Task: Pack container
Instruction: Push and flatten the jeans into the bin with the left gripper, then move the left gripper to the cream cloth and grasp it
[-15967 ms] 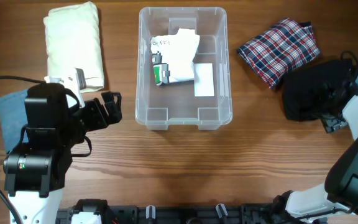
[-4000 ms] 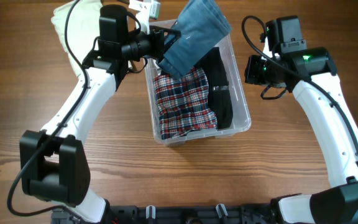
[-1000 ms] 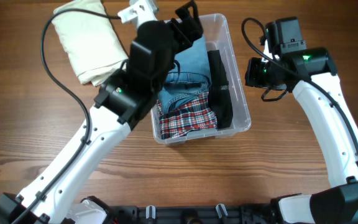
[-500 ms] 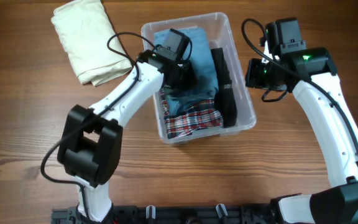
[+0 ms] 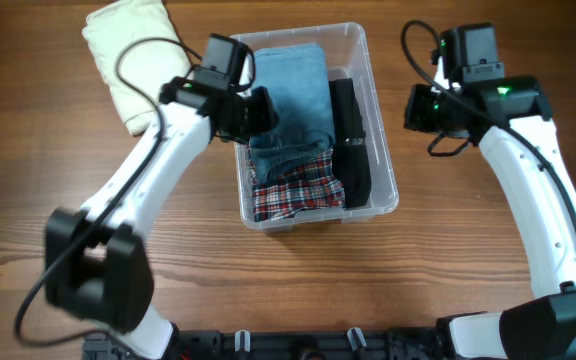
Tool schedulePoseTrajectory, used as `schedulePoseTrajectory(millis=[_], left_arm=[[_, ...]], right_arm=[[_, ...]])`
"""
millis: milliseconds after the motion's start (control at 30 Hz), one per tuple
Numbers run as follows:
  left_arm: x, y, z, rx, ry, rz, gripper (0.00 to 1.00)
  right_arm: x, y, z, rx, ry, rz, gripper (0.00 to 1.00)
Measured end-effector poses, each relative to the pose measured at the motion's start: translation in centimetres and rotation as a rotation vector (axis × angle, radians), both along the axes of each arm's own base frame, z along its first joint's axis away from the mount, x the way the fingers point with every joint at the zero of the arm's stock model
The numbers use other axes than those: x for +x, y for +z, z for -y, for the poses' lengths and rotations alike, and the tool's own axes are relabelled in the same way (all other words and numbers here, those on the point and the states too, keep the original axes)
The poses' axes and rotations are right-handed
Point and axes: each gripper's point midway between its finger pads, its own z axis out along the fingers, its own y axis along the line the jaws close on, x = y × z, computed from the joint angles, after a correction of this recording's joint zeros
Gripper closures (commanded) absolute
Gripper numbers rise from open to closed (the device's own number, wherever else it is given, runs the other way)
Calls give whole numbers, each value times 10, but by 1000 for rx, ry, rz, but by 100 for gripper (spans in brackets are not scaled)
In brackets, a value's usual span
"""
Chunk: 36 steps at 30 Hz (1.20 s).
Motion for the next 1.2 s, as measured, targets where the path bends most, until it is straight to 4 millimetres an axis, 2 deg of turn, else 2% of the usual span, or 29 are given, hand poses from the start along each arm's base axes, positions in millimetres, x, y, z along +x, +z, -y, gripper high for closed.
schedulePoseTrajectory(millis=[100, 133, 167, 200, 233, 267, 333, 400, 467, 567, 733, 800, 833, 867, 933, 1033, 1100, 1200], left_arm=[[2, 58, -24, 30, 27, 175, 47], [2, 68, -29, 32, 37, 205, 47], [3, 78, -41, 40, 64, 227, 45], [4, 82, -53, 48, 88, 236, 43], [8, 84, -76, 69, 144, 236, 38], [9, 82, -90, 81, 176, 225, 34], [10, 76, -124, 105, 253, 190, 31], [13, 75, -161, 122, 340, 179, 27], [14, 74, -193, 132, 421, 172, 25], [15, 77, -234, 139, 519, 182, 24], [38, 106, -322, 108, 685, 378, 22], [53, 95, -350, 58, 704, 405, 22], [61, 81, -359, 33, 705, 387, 22], [73, 56, -370, 3, 706, 339, 22], [105, 22, -379, -61, 682, 258, 21], [143, 0, -383, -104, 648, 227, 20], [158, -16, -375, -119, 619, 218, 18], [163, -42, -358, -139, 590, 169, 17]], right_arm=[[-8, -5, 11, -20, -30, -40, 64], [-10, -11, 11, -21, -30, -53, 64], [-18, -26, 11, -23, -32, -92, 64], [-27, -41, 11, -25, -33, -135, 64], [-43, -71, 12, -30, -36, -214, 64], [-50, -88, 11, -23, -34, -247, 64], [-62, -111, -3, 41, 39, -284, 63], [-64, -116, -25, 144, 170, -277, 59], [-61, -112, -39, 203, 240, -251, 58], [-60, -112, -40, 212, 227, -249, 53], [-60, -114, -34, 181, 200, -254, 52], [-60, -114, -33, 181, 188, -259, 51], [-62, -114, -33, 181, 184, -267, 51], [-63, -115, -32, 182, 179, -273, 51], [-66, -115, -32, 182, 168, -285, 51], [-68, -115, -31, 186, 152, -294, 51], [-68, -116, -31, 187, 137, -297, 51], [-67, -116, -31, 190, 126, -298, 51]])
